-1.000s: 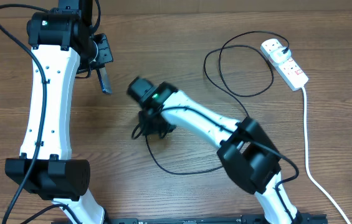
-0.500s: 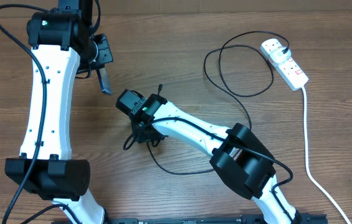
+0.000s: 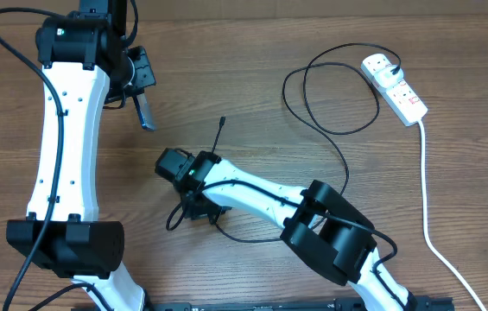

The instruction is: Plug charger to phone and switch on socket

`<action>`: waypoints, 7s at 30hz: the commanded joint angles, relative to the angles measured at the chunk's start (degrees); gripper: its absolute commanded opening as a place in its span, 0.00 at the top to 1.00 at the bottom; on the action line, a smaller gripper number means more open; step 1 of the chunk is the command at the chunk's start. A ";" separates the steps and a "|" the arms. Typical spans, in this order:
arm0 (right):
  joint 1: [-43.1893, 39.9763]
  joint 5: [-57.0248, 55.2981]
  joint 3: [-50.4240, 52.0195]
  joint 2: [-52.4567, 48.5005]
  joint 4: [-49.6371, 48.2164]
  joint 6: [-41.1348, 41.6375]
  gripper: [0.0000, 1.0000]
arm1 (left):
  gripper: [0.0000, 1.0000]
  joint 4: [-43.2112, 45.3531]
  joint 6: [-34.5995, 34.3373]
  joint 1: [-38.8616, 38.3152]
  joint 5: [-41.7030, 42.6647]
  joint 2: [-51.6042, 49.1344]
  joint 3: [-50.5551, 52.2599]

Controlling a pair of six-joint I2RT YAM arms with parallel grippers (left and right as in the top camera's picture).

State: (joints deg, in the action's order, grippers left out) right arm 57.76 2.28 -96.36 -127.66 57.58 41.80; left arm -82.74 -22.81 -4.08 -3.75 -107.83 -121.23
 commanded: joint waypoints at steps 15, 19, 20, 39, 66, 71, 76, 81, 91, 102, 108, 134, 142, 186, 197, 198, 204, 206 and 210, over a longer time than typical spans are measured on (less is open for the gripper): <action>-1.22 -2.64 2.08 -0.50 22.47 4.70 0.96 | 0.96 0.31 -1.44 0.42 -1.18 0.26 -0.04; 0.09 -2.62 2.08 -0.24 28.55 4.70 0.96 | 0.96 0.46 -1.42 0.42 -1.20 0.26 -0.04; 0.70 -2.64 2.08 -0.09 30.05 4.72 0.96 | 0.96 0.44 -1.40 0.42 -1.25 0.26 -0.04; -11.56 -5.99 1.14 10.91 30.58 -0.22 0.32 | 0.96 -0.13 -0.98 6.51 4.11 0.26 -0.04; -33.00 9.16 -28.55 8.31 16.31 -15.08 0.00 | 0.96 -0.52 -0.98 5.86 7.87 0.24 0.00; -32.52 3.76 -25.00 7.58 11.15 -8.02 0.08 | 0.96 -0.83 -0.98 5.64 7.87 0.26 0.00; -32.41 -2.25 -18.21 6.64 9.94 4.13 0.23 | 0.96 -1.20 -0.39 5.55 7.87 0.24 0.00; -31.85 -2.23 -10.51 5.99 8.22 7.37 0.34 | 0.96 -1.01 -0.35 5.53 7.87 0.24 0.00; -27.63 -3.17 -0.96 5.09 0.74 7.76 0.48 | 0.96 -0.98 -0.37 5.53 7.87 0.26 0.00; -26.91 -6.67 -0.96 -0.35 -0.22 5.68 0.50 | 0.96 -1.07 -0.35 5.53 7.87 0.24 0.00; -27.63 -5.62 -0.76 -1.38 -0.33 4.63 0.56 | 0.96 -1.05 -0.35 5.53 7.87 0.24 0.00; -28.89 -4.96 -0.17 -1.62 -2.29 1.20 0.80 | 0.96 -1.03 -0.35 5.53 7.87 0.24 0.00; -28.89 -2.27 0.42 -2.93 -2.67 1.20 0.87 | 0.96 -1.03 -0.35 5.53 7.87 0.24 0.00; -19.56 27.28 -4.55 36.15 3.93 -20.33 0.96 | 0.96 9.73 17.73 5.51 78.31 0.26 0.00; -19.56 27.36 -4.55 36.15 -0.31 -16.26 0.96 | 0.96 9.27 17.68 5.49 78.36 0.26 0.00; -19.56 27.36 -4.55 36.15 -0.50 -16.22 0.96 | 0.96 9.29 17.68 5.49 78.36 0.26 0.00; -19.47 27.39 -4.55 36.15 -1.62 -14.49 0.96 | 0.96 9.29 17.66 5.49 78.34 0.26 0.00; -19.45 27.32 -4.55 36.15 -1.77 -14.56 0.96 | 0.96 9.27 17.42 5.49 78.40 0.24 0.00; -19.45 26.21 -4.55 36.13 -1.79 -14.56 0.96 | 0.96 9.09 16.57 5.49 78.38 0.26 0.00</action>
State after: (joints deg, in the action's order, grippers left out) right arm 38.02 29.56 -100.40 -91.57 56.27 26.85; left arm -73.67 -6.81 1.85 71.37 -107.83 -121.10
